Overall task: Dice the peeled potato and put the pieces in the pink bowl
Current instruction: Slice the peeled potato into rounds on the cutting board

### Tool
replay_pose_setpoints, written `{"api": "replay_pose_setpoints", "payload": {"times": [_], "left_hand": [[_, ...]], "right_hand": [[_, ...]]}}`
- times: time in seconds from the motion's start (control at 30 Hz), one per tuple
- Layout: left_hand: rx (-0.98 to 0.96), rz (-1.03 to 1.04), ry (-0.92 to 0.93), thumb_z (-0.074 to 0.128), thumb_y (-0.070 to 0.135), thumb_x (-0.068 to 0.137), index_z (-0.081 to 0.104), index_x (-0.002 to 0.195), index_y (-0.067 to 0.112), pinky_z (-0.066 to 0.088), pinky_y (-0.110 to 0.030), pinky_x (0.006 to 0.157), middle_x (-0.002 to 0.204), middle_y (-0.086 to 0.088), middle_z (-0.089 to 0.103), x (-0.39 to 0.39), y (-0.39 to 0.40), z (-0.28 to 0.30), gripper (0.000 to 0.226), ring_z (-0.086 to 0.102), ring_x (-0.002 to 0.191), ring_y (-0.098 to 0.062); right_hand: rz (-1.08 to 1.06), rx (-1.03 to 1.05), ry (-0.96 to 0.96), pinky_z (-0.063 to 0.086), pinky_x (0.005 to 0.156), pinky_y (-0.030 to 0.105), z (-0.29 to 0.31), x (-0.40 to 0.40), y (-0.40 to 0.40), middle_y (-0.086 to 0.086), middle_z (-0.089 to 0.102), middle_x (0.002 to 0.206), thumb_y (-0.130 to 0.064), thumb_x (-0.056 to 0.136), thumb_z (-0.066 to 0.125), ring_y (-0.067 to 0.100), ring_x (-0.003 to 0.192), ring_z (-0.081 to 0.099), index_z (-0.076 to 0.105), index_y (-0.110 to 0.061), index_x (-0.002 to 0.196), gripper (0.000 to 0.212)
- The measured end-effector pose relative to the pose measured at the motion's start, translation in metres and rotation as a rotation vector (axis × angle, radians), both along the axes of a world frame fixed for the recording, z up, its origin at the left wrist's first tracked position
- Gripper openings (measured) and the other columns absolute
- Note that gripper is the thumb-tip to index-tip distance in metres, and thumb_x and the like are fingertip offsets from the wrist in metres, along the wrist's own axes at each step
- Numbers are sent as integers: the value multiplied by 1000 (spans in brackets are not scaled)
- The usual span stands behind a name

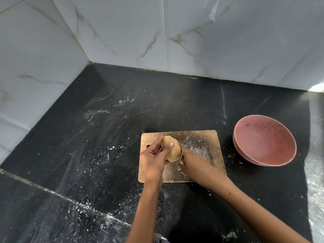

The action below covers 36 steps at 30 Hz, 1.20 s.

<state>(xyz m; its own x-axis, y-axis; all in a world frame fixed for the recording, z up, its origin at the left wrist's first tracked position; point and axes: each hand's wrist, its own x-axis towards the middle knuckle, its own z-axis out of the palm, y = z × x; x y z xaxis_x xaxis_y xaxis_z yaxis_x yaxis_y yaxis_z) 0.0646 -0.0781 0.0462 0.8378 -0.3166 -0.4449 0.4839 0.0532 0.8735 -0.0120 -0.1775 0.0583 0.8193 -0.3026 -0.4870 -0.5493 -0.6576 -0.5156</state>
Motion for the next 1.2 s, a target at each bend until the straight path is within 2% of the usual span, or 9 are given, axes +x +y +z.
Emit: {"api": "replay_pose_setpoints", "payload": {"times": [0.13,0.27,0.4,0.6,0.77,0.87,1.03,1.2], "left_hand": [[-6,-9,12,76,0,77,64,121,6,60,-41,74,110,-7,72,1,1,1,47,70,98,-19],[-12,-27,20,75,-1,77,64,121,6,61,-37,70,104,0,73,2,3,2,46,70,96,-15],[-11,-18,20,74,-3,77,64,122,5,61,-37,71,105,1,72,2,3,2,46,70,95,-14],[14,8,-19,76,0,77,65,120,6,60,-39,77,105,-4,73,-2,0,2,45,70,98,-18],[33,-5,-22,78,1,75,66,119,7,57,-47,83,109,-5,72,-2,-1,1,47,68,103,-20],[37,-15,-41,78,1,75,65,120,7,59,-44,78,109,-5,72,-2,-1,0,47,68,101,-19],[18,0,-42,76,-3,76,65,120,5,55,-49,88,112,-6,70,-5,-2,2,47,67,106,-20],[-4,-5,-19,75,-4,76,65,120,8,56,-48,85,115,-4,69,-6,-1,3,47,66,108,-19]], "right_hand": [[-27,10,41,40,69,31,1,-17,9,5,54,90,-4,96,37,19,77,50,35,-10,121,25],[-41,23,85,42,69,32,0,-17,7,10,58,101,-3,96,37,22,82,54,34,-8,122,27],[-19,28,63,35,65,29,1,-10,6,8,54,94,-2,95,39,19,76,47,36,-12,104,14],[-9,86,74,36,58,22,1,10,-5,3,54,94,-8,97,43,15,78,50,44,-9,113,16],[0,132,82,40,61,25,4,-10,-1,-5,47,81,-14,100,39,14,74,51,39,-17,98,4],[-1,128,100,39,56,23,5,-5,-3,-1,49,84,-16,101,39,16,72,51,39,-16,97,4],[9,106,113,36,59,23,5,11,-7,2,53,93,-10,98,42,17,82,49,50,-10,108,13],[-13,96,106,40,64,29,1,-13,2,-3,46,80,-12,98,38,16,74,49,40,-17,94,6]]}}
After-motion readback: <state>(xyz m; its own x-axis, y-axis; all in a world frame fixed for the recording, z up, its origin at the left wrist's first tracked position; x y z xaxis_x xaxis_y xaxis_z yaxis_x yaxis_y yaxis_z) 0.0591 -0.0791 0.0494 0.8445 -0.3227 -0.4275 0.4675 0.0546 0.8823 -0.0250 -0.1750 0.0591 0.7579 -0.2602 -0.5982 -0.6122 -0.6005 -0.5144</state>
